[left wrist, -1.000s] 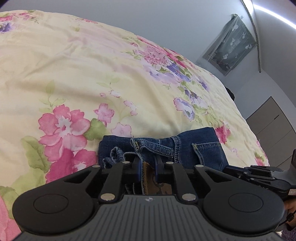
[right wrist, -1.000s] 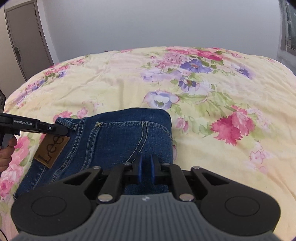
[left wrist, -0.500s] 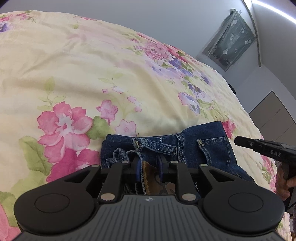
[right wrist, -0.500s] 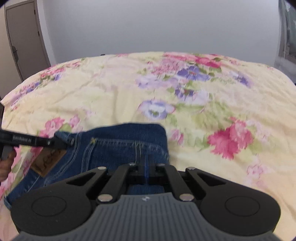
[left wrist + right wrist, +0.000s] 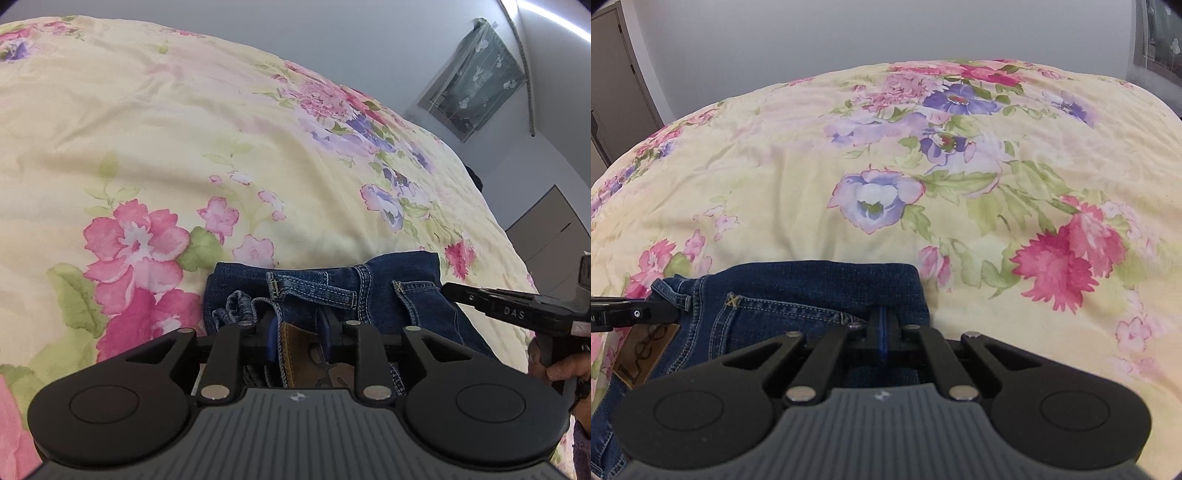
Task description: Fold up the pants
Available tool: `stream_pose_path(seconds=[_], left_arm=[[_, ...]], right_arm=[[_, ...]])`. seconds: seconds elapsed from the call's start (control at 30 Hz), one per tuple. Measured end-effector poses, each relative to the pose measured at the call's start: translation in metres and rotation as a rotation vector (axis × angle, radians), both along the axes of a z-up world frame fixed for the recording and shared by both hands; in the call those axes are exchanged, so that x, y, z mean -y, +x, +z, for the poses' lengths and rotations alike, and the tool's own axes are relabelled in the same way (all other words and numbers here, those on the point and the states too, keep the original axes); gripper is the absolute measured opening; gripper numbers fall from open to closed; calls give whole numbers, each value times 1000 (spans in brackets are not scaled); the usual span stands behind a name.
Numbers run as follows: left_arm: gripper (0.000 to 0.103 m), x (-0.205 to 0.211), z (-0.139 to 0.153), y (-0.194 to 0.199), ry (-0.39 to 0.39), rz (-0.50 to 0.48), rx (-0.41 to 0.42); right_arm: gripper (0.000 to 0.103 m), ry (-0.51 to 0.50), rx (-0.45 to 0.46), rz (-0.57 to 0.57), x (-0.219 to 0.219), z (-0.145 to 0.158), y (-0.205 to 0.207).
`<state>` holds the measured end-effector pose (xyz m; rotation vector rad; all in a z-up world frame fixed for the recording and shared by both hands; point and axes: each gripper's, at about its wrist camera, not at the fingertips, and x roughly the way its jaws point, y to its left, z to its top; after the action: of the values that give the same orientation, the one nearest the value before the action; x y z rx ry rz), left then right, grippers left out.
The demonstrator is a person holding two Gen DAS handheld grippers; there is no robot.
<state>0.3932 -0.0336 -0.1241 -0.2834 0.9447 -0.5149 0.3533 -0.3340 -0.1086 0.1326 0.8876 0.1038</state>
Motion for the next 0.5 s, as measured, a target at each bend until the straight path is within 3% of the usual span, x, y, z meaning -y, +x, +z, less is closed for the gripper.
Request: stream_pose_path(seconds=[0.1, 0.3, 0.5], left_arm=[[32, 1, 21, -22, 73, 23, 29], [31, -9, 46, -76, 75, 30, 36], [30, -8, 38, -112, 53, 77, 3]], right_arm=[[1, -4, 44, 10, 1, 20, -35], [1, 15, 83, 24, 3, 42, -122], [1, -20, 121, -2, -7, 33, -192]])
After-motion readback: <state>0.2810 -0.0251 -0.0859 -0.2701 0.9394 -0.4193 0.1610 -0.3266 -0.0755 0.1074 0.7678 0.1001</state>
